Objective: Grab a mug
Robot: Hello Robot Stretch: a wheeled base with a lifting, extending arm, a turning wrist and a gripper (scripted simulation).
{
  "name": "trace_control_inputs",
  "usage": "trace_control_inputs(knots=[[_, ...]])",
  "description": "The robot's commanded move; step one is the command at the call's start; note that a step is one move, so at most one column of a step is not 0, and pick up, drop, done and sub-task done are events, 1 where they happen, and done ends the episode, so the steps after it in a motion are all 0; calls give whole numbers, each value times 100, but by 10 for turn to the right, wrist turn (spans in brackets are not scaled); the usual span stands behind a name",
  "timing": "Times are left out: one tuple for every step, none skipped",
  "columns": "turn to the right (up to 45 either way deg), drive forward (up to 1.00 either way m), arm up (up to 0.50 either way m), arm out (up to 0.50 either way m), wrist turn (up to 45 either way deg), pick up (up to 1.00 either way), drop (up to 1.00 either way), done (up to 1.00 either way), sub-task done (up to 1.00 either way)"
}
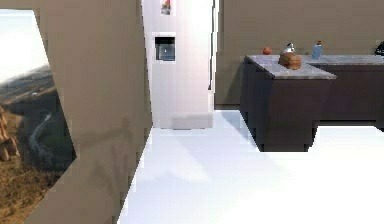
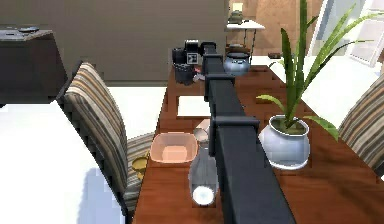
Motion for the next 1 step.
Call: trace_control_inputs(knots=[[0,0,-28,0,0,0,0,0,0]])
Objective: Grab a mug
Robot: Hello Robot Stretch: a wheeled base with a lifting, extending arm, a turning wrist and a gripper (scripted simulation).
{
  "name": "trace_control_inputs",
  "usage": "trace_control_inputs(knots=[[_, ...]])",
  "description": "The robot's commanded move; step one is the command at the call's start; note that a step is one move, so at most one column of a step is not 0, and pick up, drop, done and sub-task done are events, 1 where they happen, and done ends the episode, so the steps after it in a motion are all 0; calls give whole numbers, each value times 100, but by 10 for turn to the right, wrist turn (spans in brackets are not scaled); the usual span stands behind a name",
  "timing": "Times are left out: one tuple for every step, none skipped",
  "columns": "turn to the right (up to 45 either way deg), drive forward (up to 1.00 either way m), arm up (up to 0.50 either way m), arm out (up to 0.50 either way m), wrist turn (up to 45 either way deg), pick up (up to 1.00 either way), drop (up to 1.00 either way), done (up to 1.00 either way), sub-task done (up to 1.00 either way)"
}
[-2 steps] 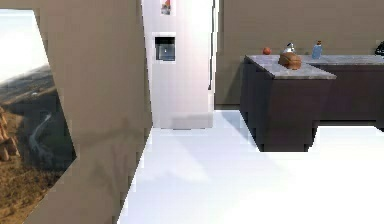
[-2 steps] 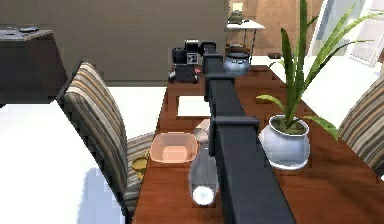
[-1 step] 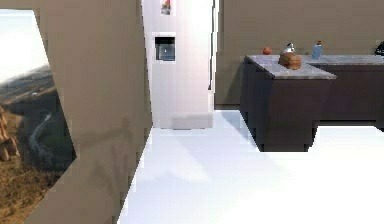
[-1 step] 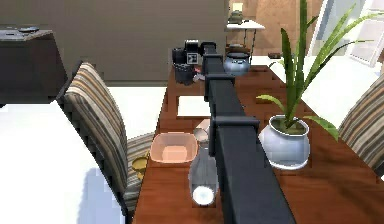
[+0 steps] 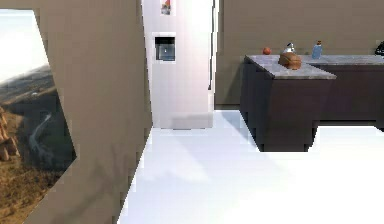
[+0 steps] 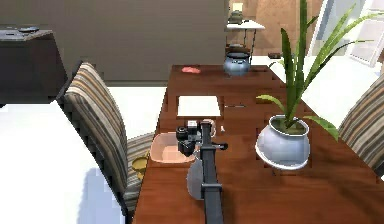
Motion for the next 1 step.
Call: trace_control_inputs(knots=[[0,0,0,0,0,100,0,0,0]])
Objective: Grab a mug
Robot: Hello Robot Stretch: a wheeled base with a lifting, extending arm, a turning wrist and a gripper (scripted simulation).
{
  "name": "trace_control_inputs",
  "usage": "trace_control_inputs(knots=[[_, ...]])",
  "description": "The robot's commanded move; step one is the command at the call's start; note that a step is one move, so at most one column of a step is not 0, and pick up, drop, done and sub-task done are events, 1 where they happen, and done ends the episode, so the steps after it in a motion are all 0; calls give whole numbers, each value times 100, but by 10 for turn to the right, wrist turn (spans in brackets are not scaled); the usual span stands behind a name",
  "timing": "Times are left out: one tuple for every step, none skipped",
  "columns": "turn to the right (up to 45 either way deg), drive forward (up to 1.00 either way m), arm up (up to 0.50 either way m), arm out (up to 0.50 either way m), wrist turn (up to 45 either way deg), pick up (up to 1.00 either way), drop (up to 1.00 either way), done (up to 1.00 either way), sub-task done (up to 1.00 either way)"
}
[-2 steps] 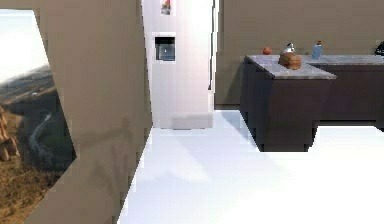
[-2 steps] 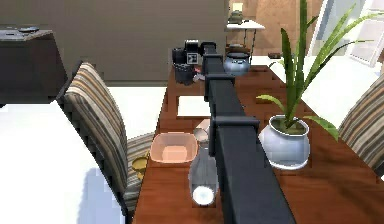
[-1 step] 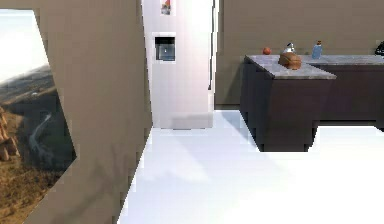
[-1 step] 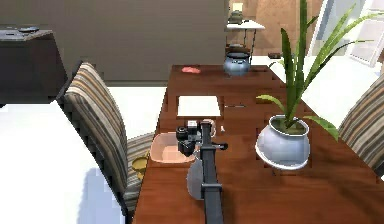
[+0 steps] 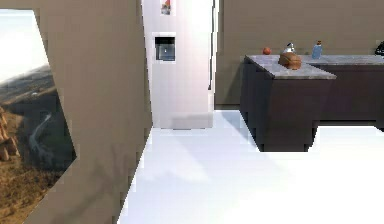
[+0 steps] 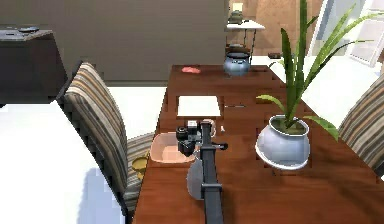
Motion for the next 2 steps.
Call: trace_control_inputs(knots=[[0,0,10,0,0,0,0,0,0],[0,0,0,0,0,0,0,100,0]])
